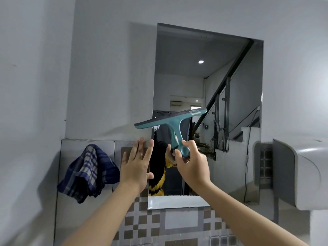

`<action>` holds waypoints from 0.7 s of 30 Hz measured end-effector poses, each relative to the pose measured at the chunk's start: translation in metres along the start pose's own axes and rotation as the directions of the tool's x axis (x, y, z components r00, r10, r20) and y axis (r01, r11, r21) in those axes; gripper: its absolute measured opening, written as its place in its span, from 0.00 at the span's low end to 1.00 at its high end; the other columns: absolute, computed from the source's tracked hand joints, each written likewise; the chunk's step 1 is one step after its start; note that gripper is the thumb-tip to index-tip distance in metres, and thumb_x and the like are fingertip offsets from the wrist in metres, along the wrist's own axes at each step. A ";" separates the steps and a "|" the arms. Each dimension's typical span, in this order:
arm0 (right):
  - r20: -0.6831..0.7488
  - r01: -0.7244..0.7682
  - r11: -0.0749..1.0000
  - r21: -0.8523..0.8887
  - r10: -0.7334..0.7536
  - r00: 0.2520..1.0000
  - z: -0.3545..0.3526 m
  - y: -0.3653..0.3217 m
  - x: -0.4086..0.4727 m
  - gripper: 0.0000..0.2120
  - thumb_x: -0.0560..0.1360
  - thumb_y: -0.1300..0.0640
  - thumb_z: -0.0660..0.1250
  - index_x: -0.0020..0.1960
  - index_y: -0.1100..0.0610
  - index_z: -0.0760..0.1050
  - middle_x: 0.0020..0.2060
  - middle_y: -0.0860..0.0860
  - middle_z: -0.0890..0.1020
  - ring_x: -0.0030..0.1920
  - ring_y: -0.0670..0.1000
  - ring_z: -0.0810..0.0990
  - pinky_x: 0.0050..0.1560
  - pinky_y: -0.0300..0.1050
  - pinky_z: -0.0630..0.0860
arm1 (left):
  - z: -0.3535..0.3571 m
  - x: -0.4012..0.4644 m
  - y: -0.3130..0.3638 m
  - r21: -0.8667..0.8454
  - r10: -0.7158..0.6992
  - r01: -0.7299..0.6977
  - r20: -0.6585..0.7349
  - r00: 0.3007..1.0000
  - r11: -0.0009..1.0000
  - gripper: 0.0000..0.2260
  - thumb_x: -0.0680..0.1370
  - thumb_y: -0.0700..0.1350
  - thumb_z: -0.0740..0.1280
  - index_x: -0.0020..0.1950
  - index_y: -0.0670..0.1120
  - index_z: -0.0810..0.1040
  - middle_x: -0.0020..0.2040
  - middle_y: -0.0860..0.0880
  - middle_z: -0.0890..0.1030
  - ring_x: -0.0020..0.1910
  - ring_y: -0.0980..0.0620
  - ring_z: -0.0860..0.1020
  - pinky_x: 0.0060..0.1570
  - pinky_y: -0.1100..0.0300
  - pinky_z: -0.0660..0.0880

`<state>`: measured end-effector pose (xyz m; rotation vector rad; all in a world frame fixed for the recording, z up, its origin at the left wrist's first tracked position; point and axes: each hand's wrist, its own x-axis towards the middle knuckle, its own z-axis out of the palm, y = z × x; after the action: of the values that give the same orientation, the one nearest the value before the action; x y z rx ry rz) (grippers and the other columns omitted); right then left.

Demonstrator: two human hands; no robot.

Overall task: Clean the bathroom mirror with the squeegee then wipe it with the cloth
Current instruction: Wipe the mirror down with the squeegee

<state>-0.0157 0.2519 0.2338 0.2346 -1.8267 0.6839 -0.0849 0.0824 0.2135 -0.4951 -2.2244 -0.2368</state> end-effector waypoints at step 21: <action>0.079 0.262 0.930 -0.256 -0.250 0.965 -0.098 0.098 0.044 0.14 0.72 0.51 0.72 0.56 0.53 0.78 0.30 0.44 0.77 0.24 0.48 0.72 0.23 0.38 0.71 | 0.006 -0.010 0.005 0.083 -0.048 0.051 -0.039 0.998 0.995 0.46 0.72 0.55 0.68 0.73 0.56 0.33 0.75 0.45 0.37 0.73 0.45 0.39 0.68 0.45 0.50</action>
<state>0.0001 0.3935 0.2621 0.3061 -1.8660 0.2496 -0.0811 0.0867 0.2025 -0.3870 -2.2027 -0.1761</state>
